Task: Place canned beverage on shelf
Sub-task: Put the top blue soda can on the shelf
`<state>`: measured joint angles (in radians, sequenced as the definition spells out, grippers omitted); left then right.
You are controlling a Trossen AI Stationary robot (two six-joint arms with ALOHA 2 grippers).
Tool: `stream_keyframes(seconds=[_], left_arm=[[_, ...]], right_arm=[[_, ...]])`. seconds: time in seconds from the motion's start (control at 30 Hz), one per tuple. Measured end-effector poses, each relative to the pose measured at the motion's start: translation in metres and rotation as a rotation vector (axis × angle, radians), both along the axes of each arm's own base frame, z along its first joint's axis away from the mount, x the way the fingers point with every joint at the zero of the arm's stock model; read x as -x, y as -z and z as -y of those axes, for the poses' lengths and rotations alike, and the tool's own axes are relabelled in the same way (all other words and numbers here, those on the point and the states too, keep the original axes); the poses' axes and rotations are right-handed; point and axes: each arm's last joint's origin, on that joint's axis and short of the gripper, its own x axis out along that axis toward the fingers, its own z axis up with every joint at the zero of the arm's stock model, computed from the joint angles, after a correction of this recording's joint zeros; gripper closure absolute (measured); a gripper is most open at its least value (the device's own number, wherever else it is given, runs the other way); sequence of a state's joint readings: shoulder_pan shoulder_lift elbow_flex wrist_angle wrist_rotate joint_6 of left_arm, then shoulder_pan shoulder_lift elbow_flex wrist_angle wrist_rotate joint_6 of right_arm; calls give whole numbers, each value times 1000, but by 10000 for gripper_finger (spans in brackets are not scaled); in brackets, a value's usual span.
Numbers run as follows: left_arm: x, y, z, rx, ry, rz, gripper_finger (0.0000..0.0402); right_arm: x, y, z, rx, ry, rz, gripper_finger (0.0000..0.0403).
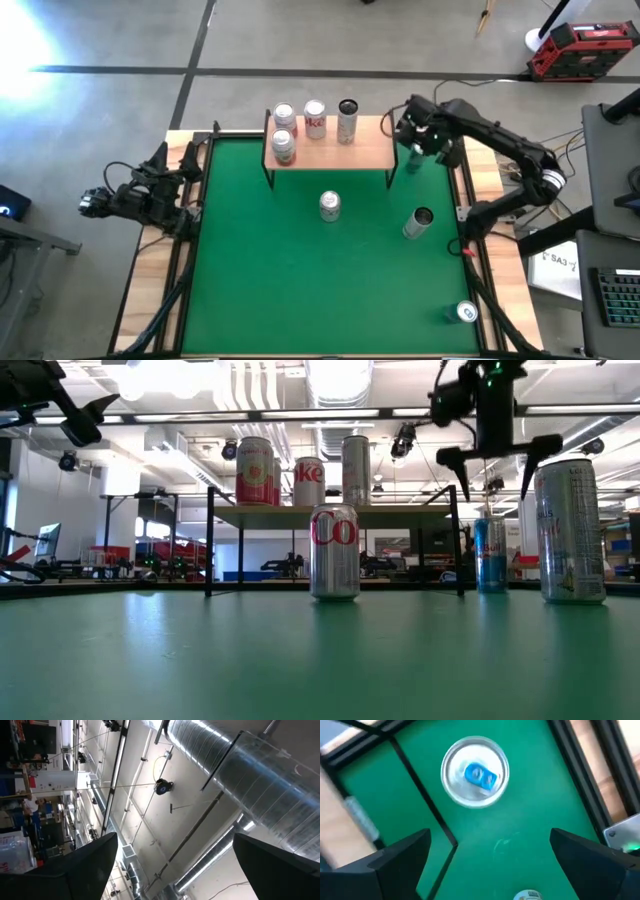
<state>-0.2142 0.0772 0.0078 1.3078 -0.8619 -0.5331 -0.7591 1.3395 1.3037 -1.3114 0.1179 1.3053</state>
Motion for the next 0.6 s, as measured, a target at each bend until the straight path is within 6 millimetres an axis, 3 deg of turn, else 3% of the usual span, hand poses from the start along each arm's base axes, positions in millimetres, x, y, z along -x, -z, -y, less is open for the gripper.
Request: stream_keyframes(seconds=[0.27, 0.6], left_arm=[[1, -4, 0, 1, 0, 5, 22], [1, -5, 0, 1, 0, 3, 22]], right_arm=[[14, 27, 50, -158, 6, 105, 3], [4, 43, 74, -201, -10, 60, 3]])
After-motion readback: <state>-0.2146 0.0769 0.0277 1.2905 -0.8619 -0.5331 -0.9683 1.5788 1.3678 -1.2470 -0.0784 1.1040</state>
